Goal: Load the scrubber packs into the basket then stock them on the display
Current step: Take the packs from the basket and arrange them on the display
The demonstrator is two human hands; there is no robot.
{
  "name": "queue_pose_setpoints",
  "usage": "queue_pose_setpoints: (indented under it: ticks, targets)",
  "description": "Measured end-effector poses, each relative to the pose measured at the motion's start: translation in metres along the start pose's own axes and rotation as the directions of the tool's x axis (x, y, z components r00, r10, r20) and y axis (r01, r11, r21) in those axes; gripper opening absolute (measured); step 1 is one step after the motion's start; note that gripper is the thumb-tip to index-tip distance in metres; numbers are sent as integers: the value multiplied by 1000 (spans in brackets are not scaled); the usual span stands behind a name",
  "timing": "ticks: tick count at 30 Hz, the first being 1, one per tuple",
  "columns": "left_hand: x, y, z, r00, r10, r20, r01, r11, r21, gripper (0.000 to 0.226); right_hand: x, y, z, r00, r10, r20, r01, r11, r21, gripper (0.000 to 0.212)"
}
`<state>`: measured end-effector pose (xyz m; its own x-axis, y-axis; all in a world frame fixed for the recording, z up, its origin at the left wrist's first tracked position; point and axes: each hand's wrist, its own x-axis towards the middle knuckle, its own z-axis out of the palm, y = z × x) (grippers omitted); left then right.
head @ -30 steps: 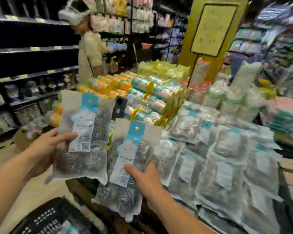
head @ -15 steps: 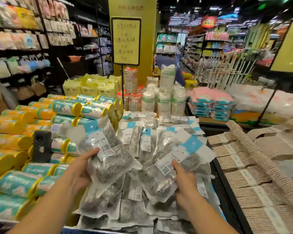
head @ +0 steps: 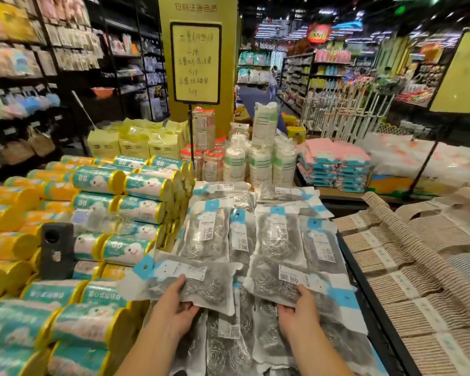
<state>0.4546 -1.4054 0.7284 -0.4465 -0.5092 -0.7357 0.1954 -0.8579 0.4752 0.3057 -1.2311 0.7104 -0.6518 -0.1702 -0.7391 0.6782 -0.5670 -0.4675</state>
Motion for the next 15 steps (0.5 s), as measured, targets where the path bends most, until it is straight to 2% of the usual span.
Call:
queue_pose_setpoints:
  ticks: [4, 7, 8, 11, 15]
  targets:
    - [5, -11, 4, 1000, -5, -8, 6, 998, 65, 36, 10, -7, -5, 999, 12, 52, -2, 982, -190, 38]
    - [3, -14, 5, 999, -28, -23, 33, 974, 224, 28, 6, -23, -10, 992, 86, 89, -45, 920, -388, 28]
    - [5, -14, 5, 998, -57, -39, 66, 956, 284, 32, 9, -29, -14, 991, 109, 78, -60, 882, -468, 27]
    - [2, -14, 5, 985, -132, -111, 167, 894, 416, 56, 12, -41, -25, 984, 158, 77, -65, 734, -676, 39]
    - [-2, -15, -1, 973, -187, -137, 231, 842, 487, 71, 10, -46, -32, 954, 284, 96, -111, 633, -766, 54]
